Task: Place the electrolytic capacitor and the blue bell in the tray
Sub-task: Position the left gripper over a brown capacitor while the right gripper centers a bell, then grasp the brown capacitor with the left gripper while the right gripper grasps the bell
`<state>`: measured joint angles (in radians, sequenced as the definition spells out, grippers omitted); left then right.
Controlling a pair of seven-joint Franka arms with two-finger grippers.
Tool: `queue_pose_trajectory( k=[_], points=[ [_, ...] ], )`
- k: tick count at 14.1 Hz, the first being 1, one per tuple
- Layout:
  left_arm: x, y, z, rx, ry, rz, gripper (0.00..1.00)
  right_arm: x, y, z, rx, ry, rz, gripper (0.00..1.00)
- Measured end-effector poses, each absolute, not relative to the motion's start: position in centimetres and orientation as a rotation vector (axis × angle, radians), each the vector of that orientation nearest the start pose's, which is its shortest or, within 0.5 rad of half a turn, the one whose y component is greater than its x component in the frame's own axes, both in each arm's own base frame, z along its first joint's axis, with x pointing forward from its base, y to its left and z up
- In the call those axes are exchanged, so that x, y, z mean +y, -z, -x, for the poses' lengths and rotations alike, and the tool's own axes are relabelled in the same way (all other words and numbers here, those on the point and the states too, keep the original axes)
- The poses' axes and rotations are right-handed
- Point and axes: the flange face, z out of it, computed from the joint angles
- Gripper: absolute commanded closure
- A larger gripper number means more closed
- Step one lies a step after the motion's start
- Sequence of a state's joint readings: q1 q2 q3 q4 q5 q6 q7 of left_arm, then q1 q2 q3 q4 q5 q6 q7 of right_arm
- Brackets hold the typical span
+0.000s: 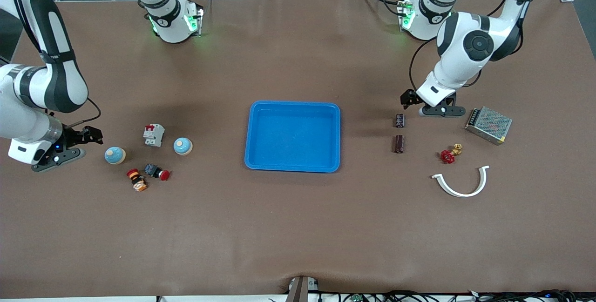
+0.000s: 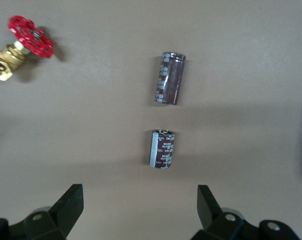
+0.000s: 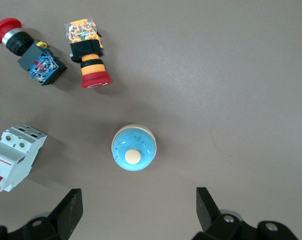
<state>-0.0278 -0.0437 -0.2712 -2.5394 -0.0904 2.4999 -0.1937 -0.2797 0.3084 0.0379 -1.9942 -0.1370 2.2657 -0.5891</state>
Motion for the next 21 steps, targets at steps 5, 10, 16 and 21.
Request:
queue_pose_trajectory(
  k=[5, 10, 16, 21],
  points=[
    [-13.7, -26.2, -43.3, 0.059, 0.041, 3.202, 0.00, -14.5, -27.9, -56.9, -0.703, -0.058, 3.138, 0.00],
    [-14.3, -23.3, -42.7, 0.074, 0.110, 3.224, 0.00, -14.5, -25.8, -56.5, -0.703, -0.066, 3.129, 0.00],
    [-14.7, -20.8, -41.9, 0.079, 0.164, 3.244, 0.00, -14.6, -23.9, -56.4, -0.700, -0.085, 3.119, 0.00],
    [-14.8, -19.7, -41.8, 0.073, 0.175, 3.252, 0.00, -14.6, -22.3, -56.4, -0.700, -0.082, 3.115, 0.00]
  ],
)
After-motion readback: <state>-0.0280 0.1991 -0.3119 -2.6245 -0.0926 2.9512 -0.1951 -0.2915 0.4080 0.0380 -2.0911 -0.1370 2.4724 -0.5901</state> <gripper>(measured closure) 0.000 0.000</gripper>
